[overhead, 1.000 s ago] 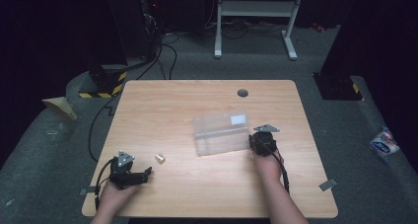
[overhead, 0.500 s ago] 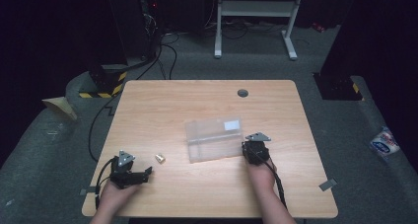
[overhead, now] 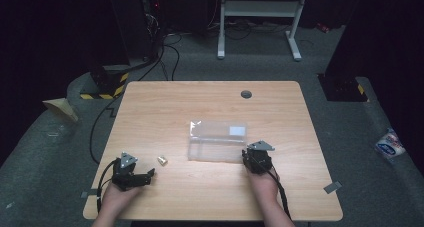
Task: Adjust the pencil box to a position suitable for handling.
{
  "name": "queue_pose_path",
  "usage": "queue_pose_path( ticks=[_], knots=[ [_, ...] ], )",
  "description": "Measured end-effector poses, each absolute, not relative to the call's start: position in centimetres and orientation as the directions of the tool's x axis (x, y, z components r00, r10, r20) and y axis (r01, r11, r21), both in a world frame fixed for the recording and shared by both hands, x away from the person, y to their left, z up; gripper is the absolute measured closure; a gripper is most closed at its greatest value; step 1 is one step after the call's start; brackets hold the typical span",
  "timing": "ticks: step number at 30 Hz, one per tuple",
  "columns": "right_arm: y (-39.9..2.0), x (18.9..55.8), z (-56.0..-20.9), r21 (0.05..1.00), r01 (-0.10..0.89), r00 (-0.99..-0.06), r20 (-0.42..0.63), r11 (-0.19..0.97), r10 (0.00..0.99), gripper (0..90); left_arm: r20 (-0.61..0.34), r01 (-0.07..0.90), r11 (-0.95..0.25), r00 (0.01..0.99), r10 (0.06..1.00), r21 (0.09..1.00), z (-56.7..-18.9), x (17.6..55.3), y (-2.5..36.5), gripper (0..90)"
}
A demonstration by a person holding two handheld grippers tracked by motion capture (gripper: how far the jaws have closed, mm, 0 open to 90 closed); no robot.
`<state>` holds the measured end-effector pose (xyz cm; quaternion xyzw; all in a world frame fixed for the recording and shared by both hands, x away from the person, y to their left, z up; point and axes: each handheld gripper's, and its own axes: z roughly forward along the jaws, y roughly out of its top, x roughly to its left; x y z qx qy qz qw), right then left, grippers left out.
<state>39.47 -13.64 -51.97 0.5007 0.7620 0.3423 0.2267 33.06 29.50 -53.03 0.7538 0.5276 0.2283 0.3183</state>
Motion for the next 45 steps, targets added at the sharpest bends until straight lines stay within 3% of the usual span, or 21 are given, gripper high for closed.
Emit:
queue_pose_path(
  ticks=[35,38,45],
  knots=[
    [-13.4,39.9,-51.7,0.759,0.593,-0.4,-0.012,0.269,0.916,75.3,0.009,0.65,-0.241,0.34,0.94,0.721,-53.0,33.1,29.5,6.8],
    [-13.7,39.8,-51.2,0.779,0.572,-0.402,-0.005,0.255,0.916,73.4,0.01,0.648,-0.242,0.34,0.94,0.722,-53.0,33.1,29.5,6.8],
    [-17.0,40.1,-49.3,0.804,0.562,-0.375,0.037,0.195,0.926,59.9,0.005,0.65,-0.237,0.338,0.941,0.722,-53.0,33.0,29.5,7.1]
  ],
)
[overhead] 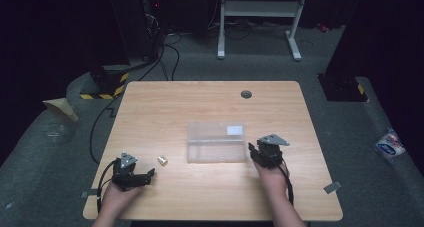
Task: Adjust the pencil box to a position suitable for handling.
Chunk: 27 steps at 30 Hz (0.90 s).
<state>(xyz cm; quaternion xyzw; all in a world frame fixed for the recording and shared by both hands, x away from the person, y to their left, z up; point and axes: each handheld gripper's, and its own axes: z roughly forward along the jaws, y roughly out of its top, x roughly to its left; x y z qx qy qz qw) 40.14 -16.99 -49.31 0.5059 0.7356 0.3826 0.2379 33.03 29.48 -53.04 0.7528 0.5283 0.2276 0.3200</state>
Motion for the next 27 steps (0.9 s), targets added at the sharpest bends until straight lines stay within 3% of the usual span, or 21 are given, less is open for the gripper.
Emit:
queue_pose_path(
  ticks=[5,13,16,27],
  knots=[
    [-20.8,39.4,-49.8,0.797,0.582,-0.329,0.045,0.164,0.943,52.8,0.005,0.648,-0.233,0.334,0.943,0.725,-53.0,33.0,29.5,7.7],
    [-24.6,37.4,-51.5,0.747,0.627,-0.336,0.004,0.221,0.942,30.8,0.004,0.645,-0.216,0.313,0.95,0.733,-53.0,32.8,29.6,13.7],
    [-24.8,37.1,-51.7,0.758,0.612,-0.34,-0.005,0.226,0.94,30.5,0.003,0.644,-0.195,0.287,0.958,0.74,-53.0,32.6,29.6,17.5],
    [-25.0,37.4,-52.3,0.724,0.645,-0.336,-0.016,0.242,0.942,27.0,0.001,0.653,-0.193,0.282,0.959,0.732,-52.9,32.4,29.7,16.5]
  ],
)
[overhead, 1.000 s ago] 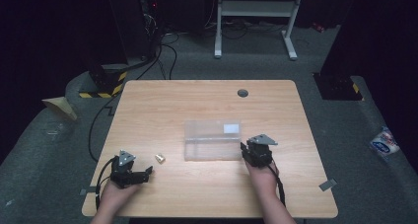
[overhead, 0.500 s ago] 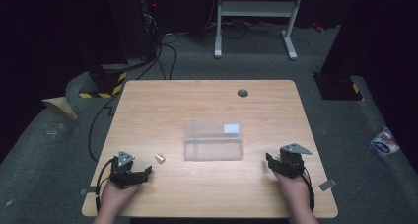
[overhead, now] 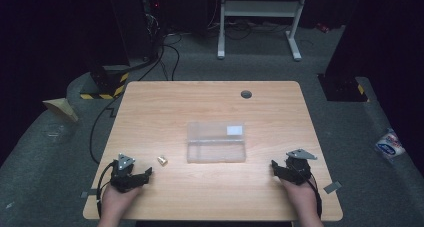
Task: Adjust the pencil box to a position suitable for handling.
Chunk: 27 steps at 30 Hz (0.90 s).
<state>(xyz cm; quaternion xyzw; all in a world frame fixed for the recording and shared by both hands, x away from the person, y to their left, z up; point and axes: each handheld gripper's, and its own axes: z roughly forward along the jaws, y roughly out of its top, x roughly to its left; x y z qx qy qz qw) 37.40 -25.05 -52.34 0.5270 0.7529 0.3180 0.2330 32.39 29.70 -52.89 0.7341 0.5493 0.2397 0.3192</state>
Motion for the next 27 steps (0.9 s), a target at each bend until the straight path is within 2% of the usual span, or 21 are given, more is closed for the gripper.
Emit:
queue_pose_path(
  ticks=[7,16,19,23,27],
  knots=[
    [-25.0,37.5,-52.4,0.724,0.647,-0.328,-0.016,0.237,0.944,27.0,-0.014,0.679,-0.172,0.259,0.966,0.713,-52.5,32.2,30.0,19.2],
    [-24.8,37.5,-52.4,0.726,0.647,-0.32,-0.019,0.233,0.947,28.3,-0.06,0.634,-0.133,0.273,0.96,0.762,-51.3,31.8,30.1,20.5],
    [-24.8,37.4,-52.3,0.726,0.647,-0.317,-0.02,0.232,0.948,28.5,-0.051,0.622,-0.154,0.3,0.953,0.768,-51.2,31.8,29.5,22.0],
    [-24.8,37.4,-52.4,0.727,0.647,-0.314,-0.019,0.229,0.949,28.5,-0.041,0.605,-0.188,0.344,0.938,0.774,-50.9,31.7,28.3,25.5],
    [-24.8,37.4,-52.4,0.726,0.648,-0.315,-0.018,0.229,0.949,28.6,-0.039,0.6,-0.194,0.353,0.935,0.776,-50.5,31.7,27.2,32.7]
  ],
)
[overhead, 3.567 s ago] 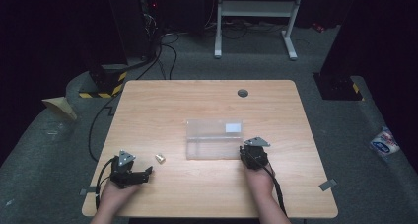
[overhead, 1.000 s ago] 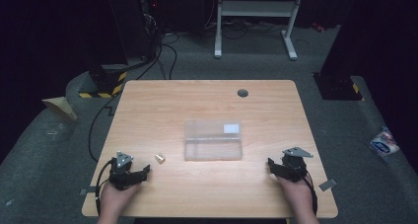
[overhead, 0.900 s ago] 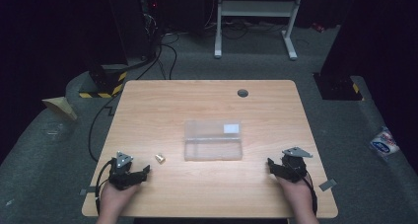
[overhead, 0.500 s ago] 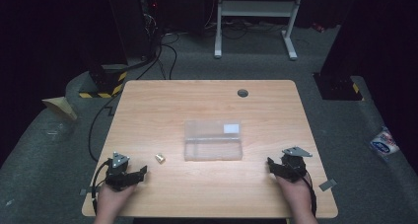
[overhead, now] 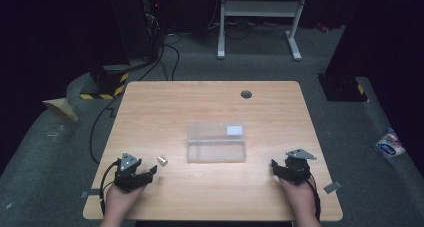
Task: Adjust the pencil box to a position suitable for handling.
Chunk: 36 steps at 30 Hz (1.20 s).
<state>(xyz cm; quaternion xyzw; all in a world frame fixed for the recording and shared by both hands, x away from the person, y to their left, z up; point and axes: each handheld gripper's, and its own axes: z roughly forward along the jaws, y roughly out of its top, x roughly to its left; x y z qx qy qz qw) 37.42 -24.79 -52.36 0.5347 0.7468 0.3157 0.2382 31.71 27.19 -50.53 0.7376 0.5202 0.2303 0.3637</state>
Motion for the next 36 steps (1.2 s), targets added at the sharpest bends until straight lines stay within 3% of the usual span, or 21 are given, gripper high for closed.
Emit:
queue_pose_path(
  ticks=[7,25,36],
  knots=[
    [-24.8,37.4,-52.4,0.726,0.648,-0.317,-0.017,0.229,0.948,28.8,-0.042,0.611,-0.218,0.382,0.923,0.761,-50.9,32.4,25.9,43.7],
    [-24.9,37.4,-52.4,0.728,0.646,-0.316,-0.021,0.231,0.949,29.5,-0.033,0.623,-0.239,0.392,0.919,0.745,-52.2,34.4,23.7,41.2],
    [-24.9,37.3,-52.3,0.728,0.647,-0.313,-0.015,0.225,0.95,30.9,-0.027,0.623,-0.24,0.387,0.922,0.744,-52.4,35.6,23.6,45.4]
  ],
)
